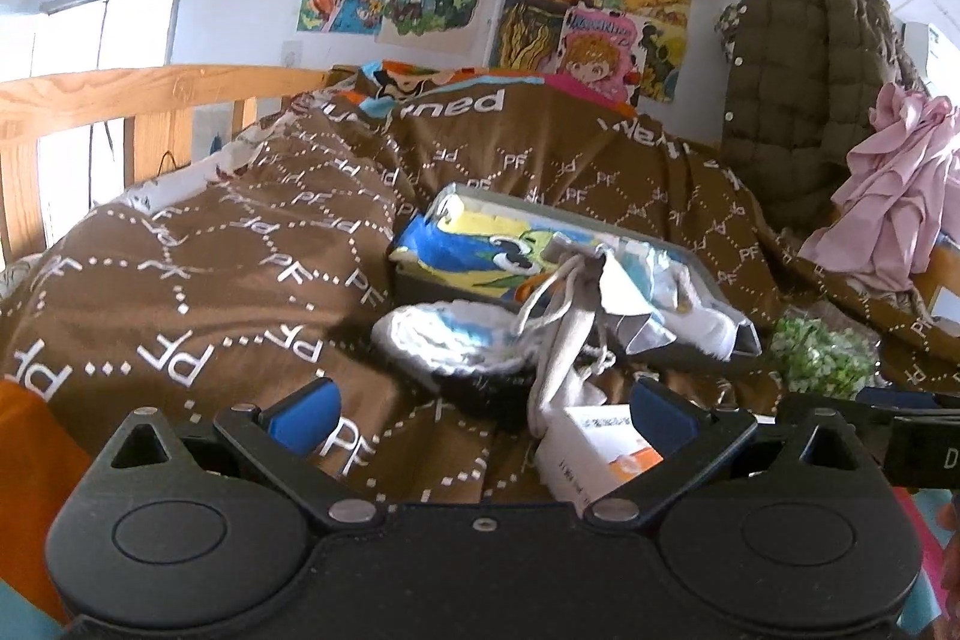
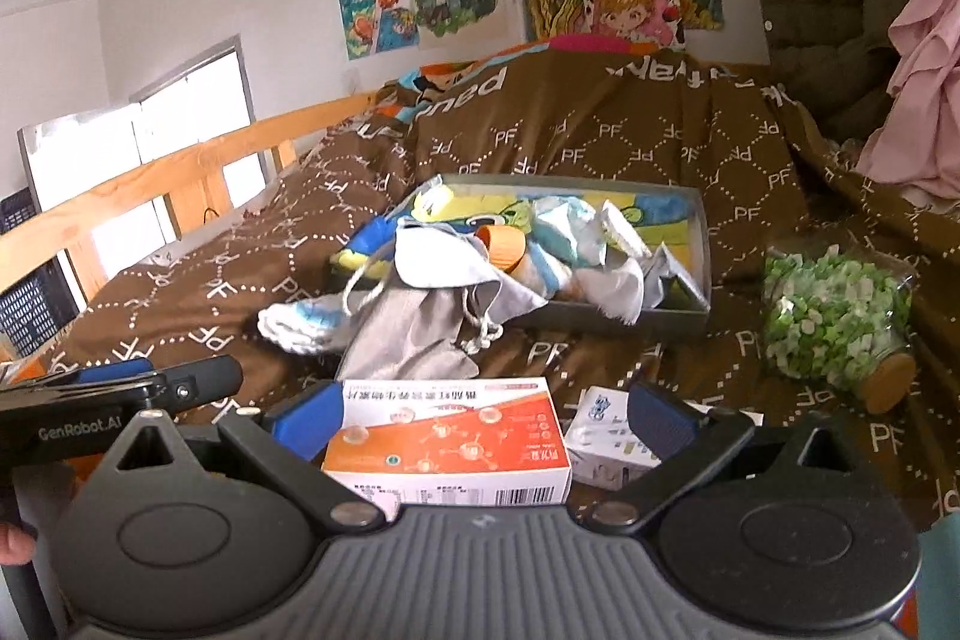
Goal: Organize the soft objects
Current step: 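Raise both open tools from the tray and move back over the pile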
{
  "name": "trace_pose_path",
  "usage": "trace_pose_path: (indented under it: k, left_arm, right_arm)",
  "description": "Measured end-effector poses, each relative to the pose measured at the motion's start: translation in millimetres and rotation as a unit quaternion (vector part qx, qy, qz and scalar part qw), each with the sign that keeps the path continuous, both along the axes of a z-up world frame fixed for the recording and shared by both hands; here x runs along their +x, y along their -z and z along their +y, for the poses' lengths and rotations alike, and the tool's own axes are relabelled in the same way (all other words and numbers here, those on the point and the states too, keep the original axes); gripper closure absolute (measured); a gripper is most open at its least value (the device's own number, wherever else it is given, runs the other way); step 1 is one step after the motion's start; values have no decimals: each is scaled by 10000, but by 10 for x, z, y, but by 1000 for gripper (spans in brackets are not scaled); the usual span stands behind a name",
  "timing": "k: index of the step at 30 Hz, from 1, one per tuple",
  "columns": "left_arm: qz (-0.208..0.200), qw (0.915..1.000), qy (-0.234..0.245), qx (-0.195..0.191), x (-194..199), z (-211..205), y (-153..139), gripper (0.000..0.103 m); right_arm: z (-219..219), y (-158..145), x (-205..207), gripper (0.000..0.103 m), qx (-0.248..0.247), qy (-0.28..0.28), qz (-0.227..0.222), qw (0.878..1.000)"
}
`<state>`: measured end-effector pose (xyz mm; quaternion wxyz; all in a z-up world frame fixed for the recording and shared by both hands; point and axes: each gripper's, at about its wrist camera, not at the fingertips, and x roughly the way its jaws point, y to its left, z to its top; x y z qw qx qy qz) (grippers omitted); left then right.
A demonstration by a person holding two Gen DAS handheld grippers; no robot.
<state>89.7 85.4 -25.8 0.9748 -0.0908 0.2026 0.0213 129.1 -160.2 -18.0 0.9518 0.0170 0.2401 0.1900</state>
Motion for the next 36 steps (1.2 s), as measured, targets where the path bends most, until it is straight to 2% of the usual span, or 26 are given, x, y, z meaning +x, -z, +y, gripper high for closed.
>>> trace_pose_path:
  k: [7,20,36]
  left_arm:
    - [153,9998,-103,-10,26,58,80,1]
    - [127,9995,-275,-96,103,99,24,1]
    - [82,9997,-112,-211,235,105,-22,1]
  right_arm:
    - [49,44,28,0,-51,-70,64,9999]
    - [143,75,131,0,-19,-144,-40,9999]
    - [200,72,359,0,-159,-266,-586,9978]
